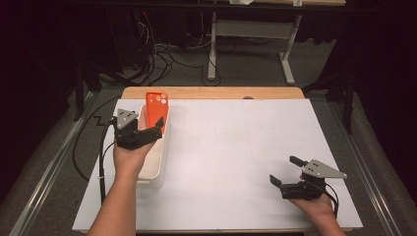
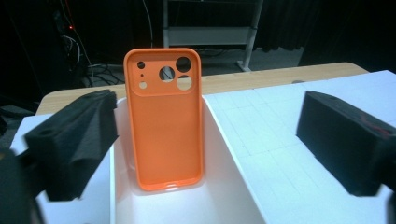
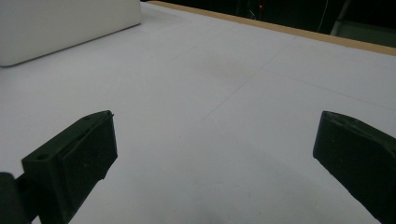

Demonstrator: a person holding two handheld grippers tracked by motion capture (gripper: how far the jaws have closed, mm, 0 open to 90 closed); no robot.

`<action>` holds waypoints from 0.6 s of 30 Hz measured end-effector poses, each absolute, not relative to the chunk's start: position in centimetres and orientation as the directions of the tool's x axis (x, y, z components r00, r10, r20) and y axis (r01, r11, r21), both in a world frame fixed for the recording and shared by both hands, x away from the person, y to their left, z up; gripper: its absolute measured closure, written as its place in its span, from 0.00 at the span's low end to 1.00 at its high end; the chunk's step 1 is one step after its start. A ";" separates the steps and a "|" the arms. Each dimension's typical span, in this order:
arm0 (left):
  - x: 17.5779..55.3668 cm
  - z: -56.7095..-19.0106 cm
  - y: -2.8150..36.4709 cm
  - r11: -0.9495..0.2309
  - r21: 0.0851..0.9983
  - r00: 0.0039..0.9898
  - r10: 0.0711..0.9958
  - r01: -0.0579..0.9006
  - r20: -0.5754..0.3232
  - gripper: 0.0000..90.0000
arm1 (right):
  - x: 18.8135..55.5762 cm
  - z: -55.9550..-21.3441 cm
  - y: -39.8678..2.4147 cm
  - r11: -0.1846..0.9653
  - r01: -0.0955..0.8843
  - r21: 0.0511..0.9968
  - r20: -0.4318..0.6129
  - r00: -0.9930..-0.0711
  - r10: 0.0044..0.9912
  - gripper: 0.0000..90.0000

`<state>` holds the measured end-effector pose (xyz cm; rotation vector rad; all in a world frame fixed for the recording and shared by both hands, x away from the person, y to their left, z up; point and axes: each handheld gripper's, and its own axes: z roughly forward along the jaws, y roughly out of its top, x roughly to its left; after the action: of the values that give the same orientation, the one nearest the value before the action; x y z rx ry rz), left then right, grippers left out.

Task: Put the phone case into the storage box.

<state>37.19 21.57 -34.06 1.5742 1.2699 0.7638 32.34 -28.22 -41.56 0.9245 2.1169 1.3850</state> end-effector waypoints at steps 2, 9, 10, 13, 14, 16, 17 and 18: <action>37.0 -34.0 21.5 -0.024 0.928 0.272 0.959 0.371 -0.084 0.00 | 32.4 -41.6 -28.2 0.272 0.292 0.917 -0.004 -0.676 0.736 0.00; 36.2 -33.7 21.1 -0.042 0.928 0.276 0.959 0.371 -0.066 0.00 | 32.4 -41.6 -28.2 0.272 0.291 0.917 -0.004 -0.676 0.737 0.00; 36.1 -33.6 21.1 -0.046 0.928 0.279 0.958 0.370 -0.063 0.00 | 32.3 -41.5 -28.3 0.272 0.294 0.916 -0.002 -0.676 0.737 0.00; 35.6 -33.5 21.0 -0.050 0.931 0.285 0.957 0.361 -0.059 0.00 | 32.3 -41.5 -28.3 0.272 0.293 0.917 -0.003 -0.676 0.737 0.00; 35.4 -33.4 21.0 -0.050 0.931 0.286 0.956 0.362 -0.060 0.00 | 32.3 -41.6 -28.3 0.272 0.294 0.916 -0.002 -0.676 0.737 0.00; 35.1 -33.4 21.1 -0.047 0.931 0.289 0.955 0.361 -0.064 0.00 | 32.3 -41.6 -28.3 0.272 0.295 0.916 -0.002 -0.676 0.737 0.00; 35.0 -33.5 21.2 -0.045 0.931 0.290 0.955 0.361 -0.066 0.00 | 32.3 -41.6 -28.3 0.271 0.294 0.916 -0.001 -0.676 0.737 0.00; 34.9 -33.5 21.2 -0.047 0.930 0.288 0.955 0.365 -0.065 0.00 | 32.3 -41.6 -28.3 0.271 0.294 0.917 -0.001 -0.676 0.737 0.00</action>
<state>34.88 21.21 -33.48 1.5977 1.2424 0.7718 32.33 -28.26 -41.55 0.9309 2.1173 1.3856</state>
